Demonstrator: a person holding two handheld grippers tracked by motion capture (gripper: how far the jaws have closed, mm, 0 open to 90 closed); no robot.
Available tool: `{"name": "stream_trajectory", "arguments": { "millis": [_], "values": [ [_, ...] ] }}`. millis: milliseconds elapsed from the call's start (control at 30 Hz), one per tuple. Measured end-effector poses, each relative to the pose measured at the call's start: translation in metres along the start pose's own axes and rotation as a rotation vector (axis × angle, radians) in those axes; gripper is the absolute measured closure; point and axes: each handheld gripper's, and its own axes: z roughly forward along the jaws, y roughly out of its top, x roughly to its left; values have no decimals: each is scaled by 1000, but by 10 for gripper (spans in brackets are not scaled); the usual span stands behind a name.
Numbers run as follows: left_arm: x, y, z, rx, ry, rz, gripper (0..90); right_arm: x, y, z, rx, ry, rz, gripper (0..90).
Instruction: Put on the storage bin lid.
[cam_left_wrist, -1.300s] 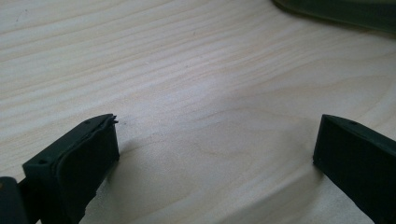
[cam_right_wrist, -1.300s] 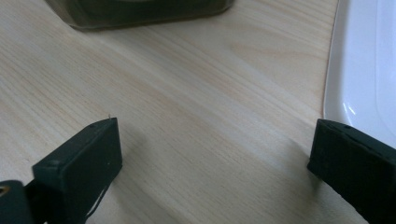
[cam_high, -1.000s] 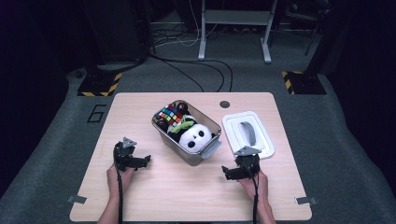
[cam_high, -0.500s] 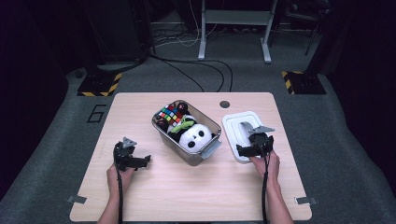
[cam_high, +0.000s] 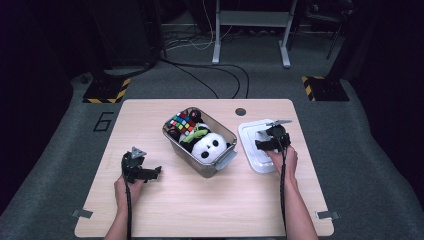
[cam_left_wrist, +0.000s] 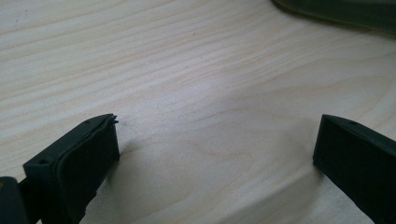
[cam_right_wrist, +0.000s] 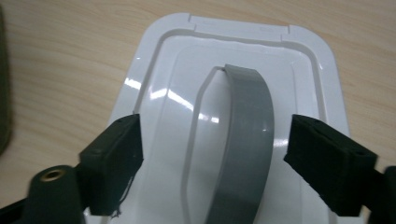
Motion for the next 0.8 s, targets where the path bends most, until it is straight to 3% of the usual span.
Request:
{"name": "stream_trajectory", "arguments": {
  "millis": [200,233,267,333,367,467,700,800],
  "values": [
    [0,0,0,1,-1,2,1,-9,2,15,51,4,38,446],
    [0,0,0,1,-1,2,0,-9,2,15,51,4,38,446],
    [0,0,0,0,1,-1,0,-11,-1,20,71,5,51,516],
    [0,0,0,0,1,-1,1,-10,-3,21,75,4,66,552],
    [0,0,0,0,1,-1,0,-11,-5,22,67,-7,68,623],
    [0,0,0,0,1,-1,0,-12,-7,21,45,-18,57,665],
    [0,0,0,1,1,-1,0,-7,-9,16,40,7,38,667],
    [0,0,0,0,0,-1,0,-5,-7,9,29,16,8,668]
  ]
}}
